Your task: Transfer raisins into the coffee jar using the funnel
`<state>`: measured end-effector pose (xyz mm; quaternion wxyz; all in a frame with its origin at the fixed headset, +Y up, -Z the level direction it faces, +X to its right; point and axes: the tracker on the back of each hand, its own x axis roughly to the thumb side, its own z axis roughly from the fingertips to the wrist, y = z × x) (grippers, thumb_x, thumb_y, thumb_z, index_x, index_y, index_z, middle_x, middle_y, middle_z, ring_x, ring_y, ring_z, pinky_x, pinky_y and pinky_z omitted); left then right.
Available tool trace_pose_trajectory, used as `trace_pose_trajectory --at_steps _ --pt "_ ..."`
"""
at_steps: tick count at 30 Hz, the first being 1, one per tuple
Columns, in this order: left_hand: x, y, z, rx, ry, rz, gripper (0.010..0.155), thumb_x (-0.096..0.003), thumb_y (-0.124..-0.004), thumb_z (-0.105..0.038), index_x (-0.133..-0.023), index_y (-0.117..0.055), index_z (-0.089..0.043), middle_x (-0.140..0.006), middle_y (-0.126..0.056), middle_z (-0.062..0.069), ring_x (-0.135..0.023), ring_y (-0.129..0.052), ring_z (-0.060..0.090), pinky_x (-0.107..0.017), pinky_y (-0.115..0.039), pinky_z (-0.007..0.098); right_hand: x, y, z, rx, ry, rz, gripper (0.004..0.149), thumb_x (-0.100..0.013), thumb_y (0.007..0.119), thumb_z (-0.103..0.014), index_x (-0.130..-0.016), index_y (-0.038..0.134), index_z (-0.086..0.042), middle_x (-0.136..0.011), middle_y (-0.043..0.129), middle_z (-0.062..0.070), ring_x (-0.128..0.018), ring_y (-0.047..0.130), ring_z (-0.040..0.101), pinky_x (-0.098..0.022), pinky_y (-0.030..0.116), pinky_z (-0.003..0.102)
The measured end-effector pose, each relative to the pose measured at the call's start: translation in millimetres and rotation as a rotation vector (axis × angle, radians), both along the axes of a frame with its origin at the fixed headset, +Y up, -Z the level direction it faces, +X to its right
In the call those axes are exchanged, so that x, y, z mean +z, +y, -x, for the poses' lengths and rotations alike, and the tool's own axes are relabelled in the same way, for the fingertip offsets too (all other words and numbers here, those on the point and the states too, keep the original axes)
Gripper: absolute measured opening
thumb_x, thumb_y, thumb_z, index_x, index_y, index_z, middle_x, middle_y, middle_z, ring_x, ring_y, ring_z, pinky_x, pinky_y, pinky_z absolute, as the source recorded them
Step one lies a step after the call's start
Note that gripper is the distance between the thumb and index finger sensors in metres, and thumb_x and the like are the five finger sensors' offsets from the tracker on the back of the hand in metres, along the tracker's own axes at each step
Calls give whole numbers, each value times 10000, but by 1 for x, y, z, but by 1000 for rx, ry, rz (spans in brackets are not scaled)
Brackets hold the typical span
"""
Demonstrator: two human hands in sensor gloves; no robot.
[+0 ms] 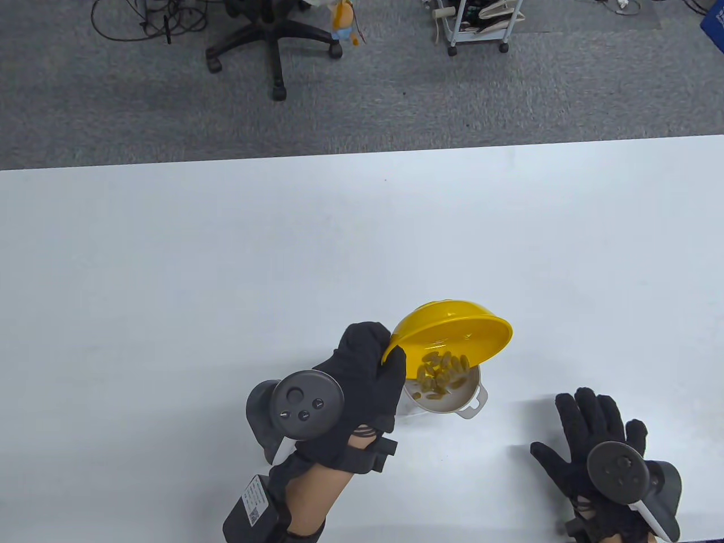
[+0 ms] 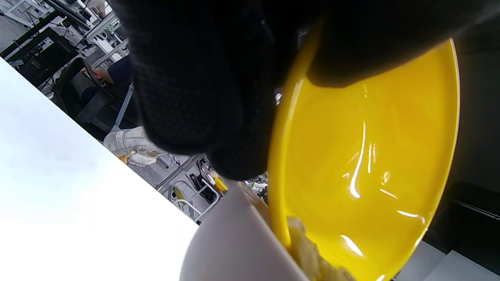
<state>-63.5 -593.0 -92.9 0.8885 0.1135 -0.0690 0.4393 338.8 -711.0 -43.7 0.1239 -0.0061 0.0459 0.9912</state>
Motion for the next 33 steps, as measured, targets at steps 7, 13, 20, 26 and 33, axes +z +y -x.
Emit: trace_pose_trajectory --at_steps 7,13,20,26,33 --pt "1 1 -1 9 -4 -13 394 -529 -872 -407 -835 -646 -305 -806 -893 -40 -494 -1185 187 -384 -1063 290 0 0 0 -3 0 1 857 -365 851 -645 -1074 530 -288 -1191 500 117 -1101 487 449 -708 346 789" --pt "1 1 -2 8 -18 -28 372 -530 -871 -393 -818 -653 -303 -817 -884 -39 -517 -1178 202 -401 -1059 301 -1 0 0 -4 -1 1 855 -366 851 -645 -1074 530 -288 -1192 500 118 -1102 486 448 -708 346 789" --pt "2 -1 -3 -21 -48 -98 356 -530 -878 -389 -805 -663 -319 -835 -881 -50 -550 -1169 217 -432 -1048 316 0 0 0 -8 3 1 856 -366 850 -646 -1074 529 -289 -1191 501 117 -1100 488 451 -708 348 790" --pt "0 -2 4 44 -45 -86 356 -537 -871 -400 -811 -655 -328 -847 -875 -54 -559 -1164 208 -439 -1045 306 0 0 -1 -13 1 1 855 -367 850 -645 -1074 530 -286 -1191 500 120 -1101 487 450 -708 348 789" --pt "-3 4 41 167 34 -63 390 -557 -840 -436 -861 -609 -354 -946 -827 -57 -582 -1149 181 -461 -1035 278 0 0 -1 -18 4 4 853 -367 849 -645 -1074 531 -287 -1191 501 120 -1101 488 448 -707 349 789"
